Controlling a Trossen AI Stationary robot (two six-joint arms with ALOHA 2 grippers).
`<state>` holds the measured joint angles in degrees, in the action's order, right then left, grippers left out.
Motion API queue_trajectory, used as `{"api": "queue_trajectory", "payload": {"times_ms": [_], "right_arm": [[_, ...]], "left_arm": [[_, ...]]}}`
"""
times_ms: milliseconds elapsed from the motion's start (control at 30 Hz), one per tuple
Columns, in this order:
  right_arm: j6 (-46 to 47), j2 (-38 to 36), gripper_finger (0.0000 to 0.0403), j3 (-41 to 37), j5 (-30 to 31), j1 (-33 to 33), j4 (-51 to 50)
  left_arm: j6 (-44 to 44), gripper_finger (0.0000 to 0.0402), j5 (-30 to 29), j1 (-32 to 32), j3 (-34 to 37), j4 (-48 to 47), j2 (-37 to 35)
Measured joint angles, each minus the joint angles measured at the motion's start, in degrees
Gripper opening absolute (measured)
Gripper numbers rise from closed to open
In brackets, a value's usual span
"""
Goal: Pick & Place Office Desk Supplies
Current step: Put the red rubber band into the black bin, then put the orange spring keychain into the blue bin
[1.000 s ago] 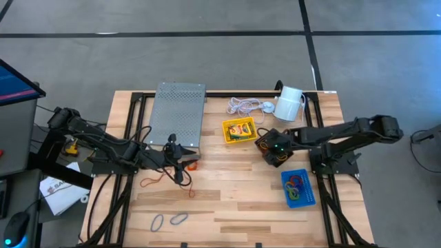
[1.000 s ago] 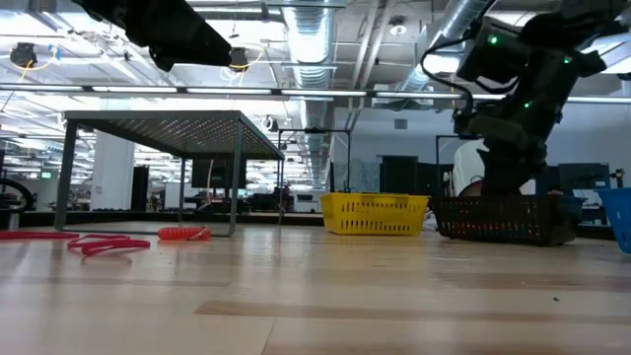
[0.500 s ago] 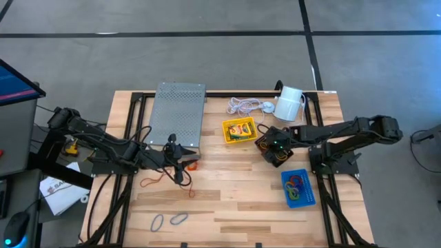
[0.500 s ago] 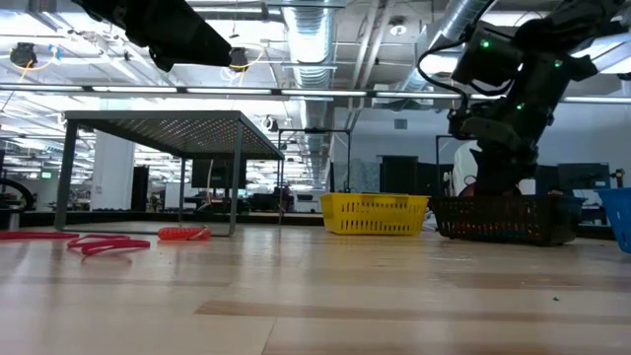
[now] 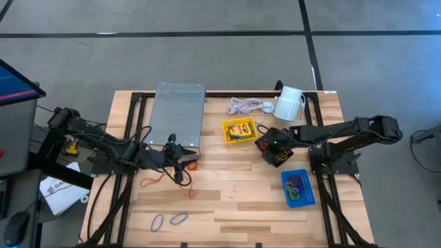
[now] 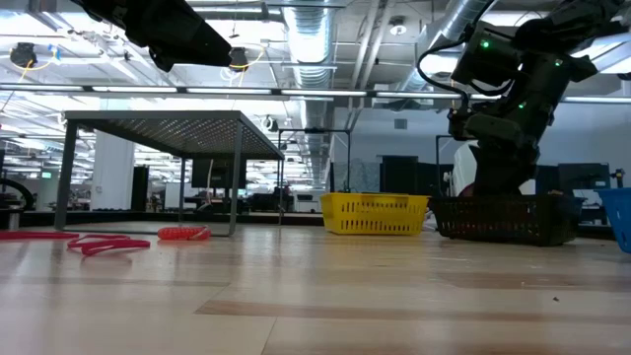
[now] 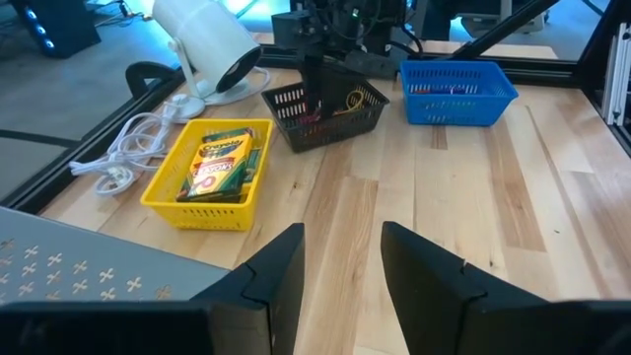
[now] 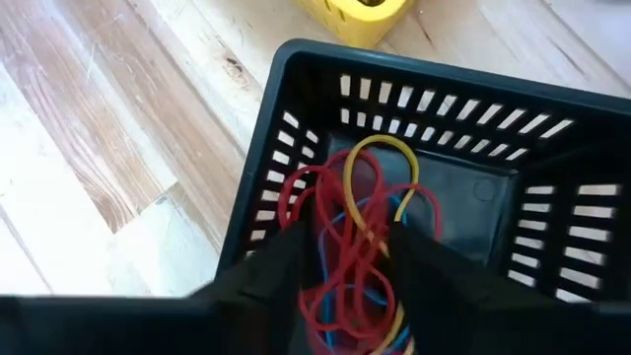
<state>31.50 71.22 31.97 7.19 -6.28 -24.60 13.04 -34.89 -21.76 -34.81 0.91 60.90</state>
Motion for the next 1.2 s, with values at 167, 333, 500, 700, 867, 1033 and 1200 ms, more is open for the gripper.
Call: {"api": "queue_trajectory", "payload": {"times_ms": [167, 333, 500, 700, 867, 1033, 1200], "right_arm": [[-0.49, 0.00, 0.0224, 0.00, -0.30, 0.00, -0.26], [-0.04, -0.41, 0.0243, 0.89, -0.47, -0.63, -1.48], [-2.14, -2.23, 0.0226, 4.36, -0.53, -0.59, -2.15], [-4.96, -3.08, 0.0203, 8.25, -2.05, -0.50, -2.34], [-5.02, -2.93, 0.0192, 9.03, -2.88, -0.48, -2.34], [-5.02, -2.93, 0.0186, 9.03, -2.87, -0.26, -2.38], [-5.01, -2.93, 0.0183, 9.03, -2.88, 0.86, -2.12]], "left_arm": [[0.80, 0.0131, 0.03, -0.02, 0.00, -0.02, 0.00], [0.87, 0.0131, 3.23, -0.02, 0.00, 0.08, 0.00], [0.90, 0.0131, 8.47, -0.02, -0.01, 0.03, 0.20], [-5.57, 0.0131, 10.23, -1.06, -2.34, -0.87, 5.52], [-8.13, 0.0131, 7.97, -1.52, -8.90, -13.62, 14.25], [-6.78, 0.0131, 7.30, -0.96, -14.36, -24.74, 22.02], [-6.28, 0.0131, 7.25, -0.98, -17.80, -32.45, 28.07]]}}
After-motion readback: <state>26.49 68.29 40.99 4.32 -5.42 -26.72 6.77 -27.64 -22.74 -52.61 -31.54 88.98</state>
